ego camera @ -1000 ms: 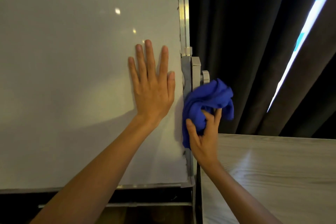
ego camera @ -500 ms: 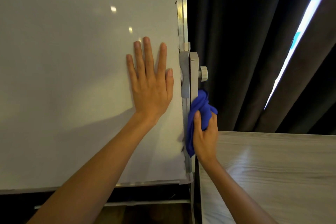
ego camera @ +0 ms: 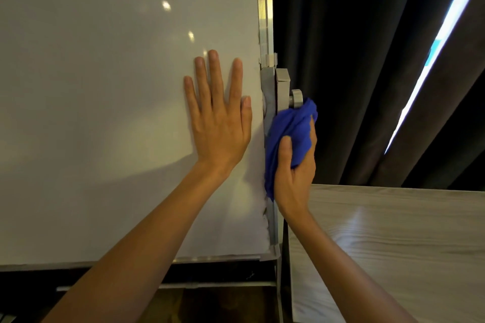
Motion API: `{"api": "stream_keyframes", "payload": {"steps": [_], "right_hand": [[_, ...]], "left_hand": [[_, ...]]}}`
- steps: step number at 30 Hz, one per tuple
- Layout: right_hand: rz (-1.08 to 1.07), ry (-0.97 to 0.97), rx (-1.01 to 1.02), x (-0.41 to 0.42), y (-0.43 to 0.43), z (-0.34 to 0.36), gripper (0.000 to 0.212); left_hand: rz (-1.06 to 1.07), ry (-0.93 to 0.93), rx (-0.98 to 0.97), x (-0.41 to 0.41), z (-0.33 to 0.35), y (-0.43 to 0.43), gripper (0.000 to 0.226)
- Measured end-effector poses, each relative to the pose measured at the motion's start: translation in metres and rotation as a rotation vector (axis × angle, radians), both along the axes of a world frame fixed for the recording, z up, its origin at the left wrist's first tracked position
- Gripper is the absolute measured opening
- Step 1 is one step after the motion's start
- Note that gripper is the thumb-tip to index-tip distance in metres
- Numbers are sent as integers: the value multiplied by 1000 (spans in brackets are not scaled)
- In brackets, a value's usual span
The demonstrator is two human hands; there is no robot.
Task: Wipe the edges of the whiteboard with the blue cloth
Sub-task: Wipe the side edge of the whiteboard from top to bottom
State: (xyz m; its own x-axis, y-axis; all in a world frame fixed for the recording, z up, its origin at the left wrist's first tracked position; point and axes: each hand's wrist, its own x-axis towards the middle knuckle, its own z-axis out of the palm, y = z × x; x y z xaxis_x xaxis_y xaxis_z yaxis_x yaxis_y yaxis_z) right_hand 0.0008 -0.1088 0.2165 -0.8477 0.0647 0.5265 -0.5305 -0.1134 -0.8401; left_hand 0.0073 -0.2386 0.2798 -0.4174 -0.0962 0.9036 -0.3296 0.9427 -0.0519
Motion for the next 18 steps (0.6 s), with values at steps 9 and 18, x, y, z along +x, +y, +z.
{"api": "stream_keyframes", "payload": {"steps": [9,18], "right_hand": [[108,-225,112,14,21,-71,40],[-2,-234,24,35,4,-26,52]], "left_hand": [[4,-55,17,7,-22,5,57],[-9,-79,3,14,-37,6,60]]}}
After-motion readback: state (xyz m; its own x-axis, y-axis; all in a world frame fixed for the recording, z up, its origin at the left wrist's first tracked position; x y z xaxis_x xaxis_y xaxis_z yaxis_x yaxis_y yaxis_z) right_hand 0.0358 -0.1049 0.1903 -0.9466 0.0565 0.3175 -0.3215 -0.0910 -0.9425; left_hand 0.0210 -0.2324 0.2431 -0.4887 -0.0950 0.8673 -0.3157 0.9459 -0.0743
